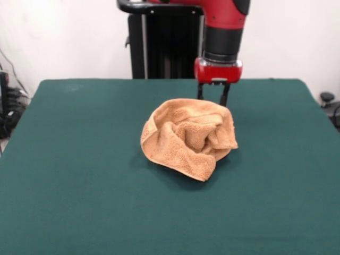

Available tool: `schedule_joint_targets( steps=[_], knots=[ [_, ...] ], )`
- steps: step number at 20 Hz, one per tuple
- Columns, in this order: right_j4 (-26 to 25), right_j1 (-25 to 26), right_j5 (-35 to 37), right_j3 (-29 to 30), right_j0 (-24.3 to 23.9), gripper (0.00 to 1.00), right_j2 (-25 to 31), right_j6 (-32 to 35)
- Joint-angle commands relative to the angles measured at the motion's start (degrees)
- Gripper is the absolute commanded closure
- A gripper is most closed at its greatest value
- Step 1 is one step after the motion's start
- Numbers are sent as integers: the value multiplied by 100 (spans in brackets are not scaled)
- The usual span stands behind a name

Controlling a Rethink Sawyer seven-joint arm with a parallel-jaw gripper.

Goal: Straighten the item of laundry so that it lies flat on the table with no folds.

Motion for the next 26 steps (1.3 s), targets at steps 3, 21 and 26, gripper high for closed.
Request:
schedule_joint_targets(
  steps=[3,21,26],
  knots=[
    [591,-639,1538,-715,407,0,-115,915],
    [503,-114,2345,-1902,226,0,108,726],
    [448,-25,2681,-2238,185,0,148,698]
  ],
)
